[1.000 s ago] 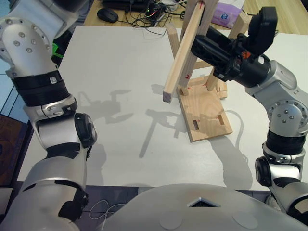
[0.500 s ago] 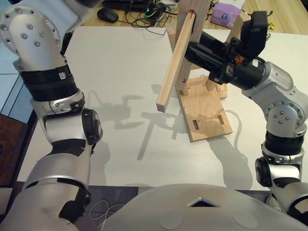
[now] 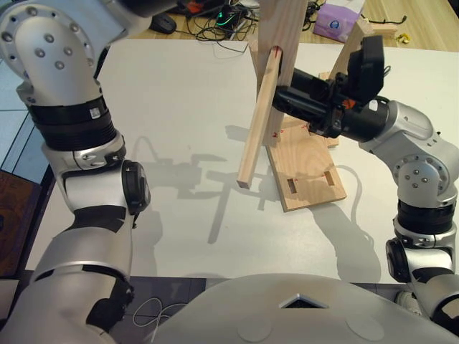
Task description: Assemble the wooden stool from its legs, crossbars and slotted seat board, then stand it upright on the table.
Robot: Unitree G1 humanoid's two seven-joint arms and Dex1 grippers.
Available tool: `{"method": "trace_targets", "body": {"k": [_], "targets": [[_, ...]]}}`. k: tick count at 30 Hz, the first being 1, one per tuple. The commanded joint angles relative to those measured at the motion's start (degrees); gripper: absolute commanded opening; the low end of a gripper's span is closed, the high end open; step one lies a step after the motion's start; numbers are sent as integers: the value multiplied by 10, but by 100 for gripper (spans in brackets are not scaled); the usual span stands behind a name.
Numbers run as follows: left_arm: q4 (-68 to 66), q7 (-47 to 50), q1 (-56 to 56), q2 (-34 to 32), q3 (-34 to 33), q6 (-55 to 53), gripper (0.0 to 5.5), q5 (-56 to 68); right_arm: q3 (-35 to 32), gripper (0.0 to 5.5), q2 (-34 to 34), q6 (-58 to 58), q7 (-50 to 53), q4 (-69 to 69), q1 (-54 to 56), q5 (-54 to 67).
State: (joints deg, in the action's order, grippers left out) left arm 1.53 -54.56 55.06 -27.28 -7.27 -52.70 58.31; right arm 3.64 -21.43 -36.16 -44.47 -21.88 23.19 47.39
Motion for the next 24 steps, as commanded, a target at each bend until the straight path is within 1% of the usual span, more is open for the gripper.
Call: {"method": "trace_targets", "body": {"k": [1,4,6,7,8,14,15,24], "targets": [[2,-33,-14,-20,7,0,337,-11,2,104,-6,-4,-9,2,14,-4],[5,-47,-18,-25,7,-6,297,-6,2,104,-8,-7,-13,0,15,-1],[7,-54,-20,-25,9,-7,256,-5,1,104,-9,-9,-16,0,14,0],[9,-59,-22,-26,8,-11,246,0,1,104,-9,-10,-17,-1,13,0],[11,-61,-23,-26,7,-14,225,3,1,104,-8,-10,-17,-2,13,0],[22,-61,-29,-22,9,-9,139,-2,1,104,-7,-11,-21,-3,11,0],[25,-66,-32,-23,11,-9,119,-2,0,104,-7,-11,-21,-4,11,0],[46,-72,-50,-27,17,-17,109,3,-3,104,-5,-16,-19,-8,6,0]]}}
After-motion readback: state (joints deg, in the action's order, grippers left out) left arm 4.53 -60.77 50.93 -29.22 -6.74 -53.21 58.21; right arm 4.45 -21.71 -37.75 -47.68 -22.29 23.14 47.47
